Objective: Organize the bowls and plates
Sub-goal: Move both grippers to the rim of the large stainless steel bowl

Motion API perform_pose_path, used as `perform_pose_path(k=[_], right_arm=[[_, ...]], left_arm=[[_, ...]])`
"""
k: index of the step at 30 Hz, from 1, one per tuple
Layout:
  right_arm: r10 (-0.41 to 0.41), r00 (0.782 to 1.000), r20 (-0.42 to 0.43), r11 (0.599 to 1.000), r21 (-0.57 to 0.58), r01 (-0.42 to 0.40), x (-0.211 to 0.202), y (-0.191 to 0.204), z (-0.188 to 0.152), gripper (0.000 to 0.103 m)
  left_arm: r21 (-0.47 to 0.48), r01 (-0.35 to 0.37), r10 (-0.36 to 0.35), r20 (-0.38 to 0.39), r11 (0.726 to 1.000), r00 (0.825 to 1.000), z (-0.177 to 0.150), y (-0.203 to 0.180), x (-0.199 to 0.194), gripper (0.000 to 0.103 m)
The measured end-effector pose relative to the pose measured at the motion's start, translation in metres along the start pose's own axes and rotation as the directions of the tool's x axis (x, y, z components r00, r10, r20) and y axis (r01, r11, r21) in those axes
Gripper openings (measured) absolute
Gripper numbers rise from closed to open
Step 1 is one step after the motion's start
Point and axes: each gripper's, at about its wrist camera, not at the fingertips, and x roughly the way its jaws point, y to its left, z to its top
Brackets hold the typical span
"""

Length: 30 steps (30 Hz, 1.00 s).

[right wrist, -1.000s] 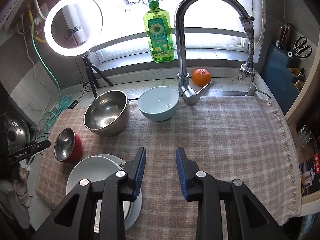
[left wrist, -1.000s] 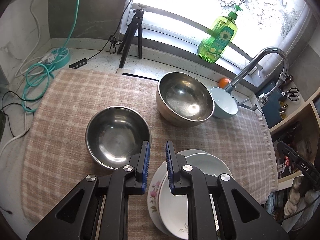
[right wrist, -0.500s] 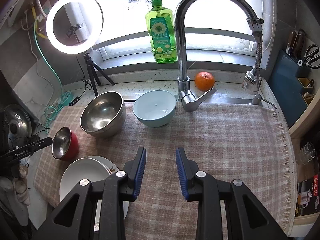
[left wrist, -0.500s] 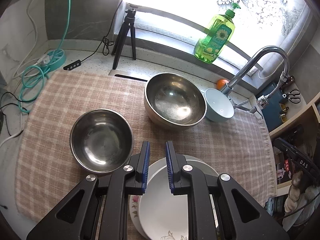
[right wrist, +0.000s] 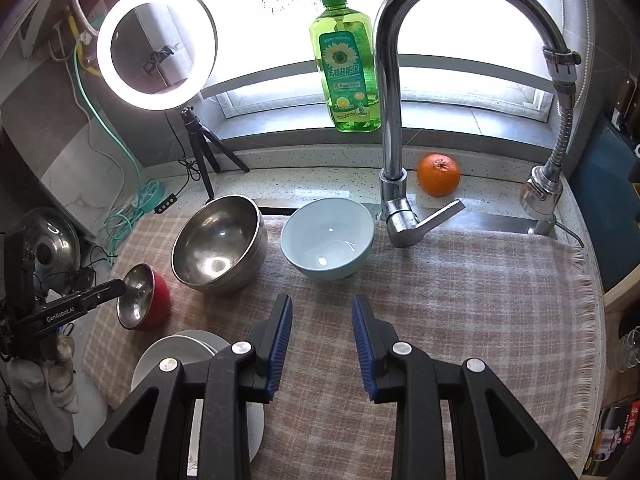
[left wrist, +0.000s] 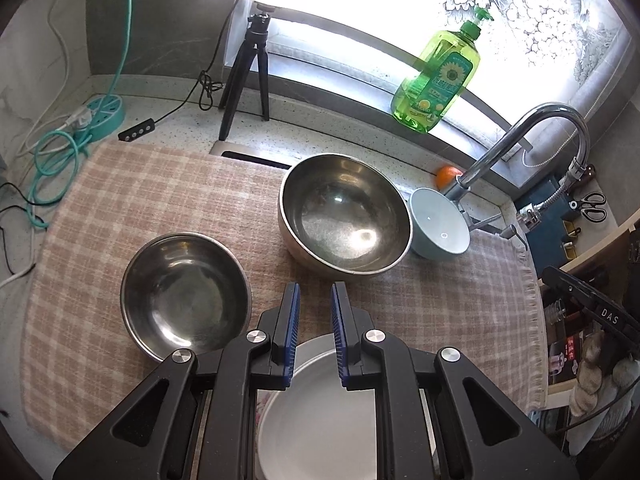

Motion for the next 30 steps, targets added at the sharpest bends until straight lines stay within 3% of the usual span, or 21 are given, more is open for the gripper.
perform_pose_path(k=[20,30], right_arm=[[0.127,0.986,-0.11,0.989,-0.061,-0.135,0.059,0.008,0.046,0.028],[0.198,0.963,-0.184,0.975,-0.064,-0.213,0.095,0.023,0.066,0.028]], left_arm=[[-0.124,-0.002,-0.002,-0.025,0.992,1.0,0.015,0.005,0.026,0.014],[-0.197,0.005,-0.013,-0.038,0.98,0.999,0.027,0.013,0.042,0.014]])
